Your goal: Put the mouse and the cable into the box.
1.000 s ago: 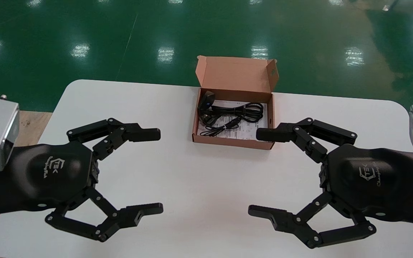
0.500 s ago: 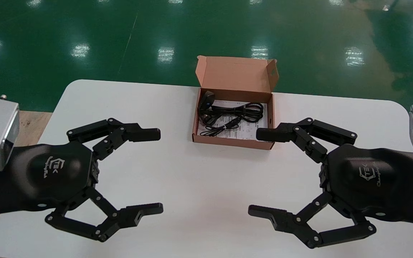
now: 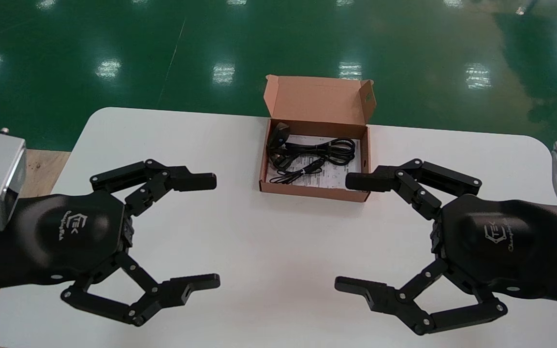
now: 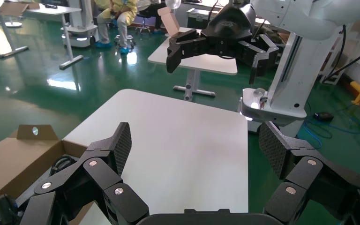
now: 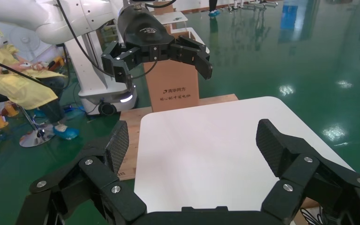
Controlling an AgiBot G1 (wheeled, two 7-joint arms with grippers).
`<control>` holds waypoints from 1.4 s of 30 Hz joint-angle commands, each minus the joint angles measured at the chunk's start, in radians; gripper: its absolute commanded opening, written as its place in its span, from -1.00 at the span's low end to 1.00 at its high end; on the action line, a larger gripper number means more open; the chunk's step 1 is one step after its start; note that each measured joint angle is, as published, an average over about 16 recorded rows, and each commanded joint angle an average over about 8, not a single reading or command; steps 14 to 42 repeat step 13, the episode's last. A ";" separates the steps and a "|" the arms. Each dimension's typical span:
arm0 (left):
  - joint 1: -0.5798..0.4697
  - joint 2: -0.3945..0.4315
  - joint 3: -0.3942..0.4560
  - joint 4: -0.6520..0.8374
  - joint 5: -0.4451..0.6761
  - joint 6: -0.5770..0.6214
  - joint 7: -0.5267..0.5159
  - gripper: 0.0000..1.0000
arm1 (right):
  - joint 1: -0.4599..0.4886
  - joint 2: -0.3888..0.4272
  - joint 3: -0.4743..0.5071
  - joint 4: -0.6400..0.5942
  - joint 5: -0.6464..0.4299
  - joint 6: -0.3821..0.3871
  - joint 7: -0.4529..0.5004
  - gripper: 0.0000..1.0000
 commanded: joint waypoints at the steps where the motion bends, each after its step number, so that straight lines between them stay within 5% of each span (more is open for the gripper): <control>1: 0.000 0.000 0.000 0.000 0.000 0.000 0.000 1.00 | 0.000 0.000 0.000 0.000 0.000 0.000 0.000 1.00; 42: 0.000 0.000 0.000 0.000 0.000 0.000 0.000 1.00 | 0.000 0.000 0.000 0.000 0.000 0.000 0.000 1.00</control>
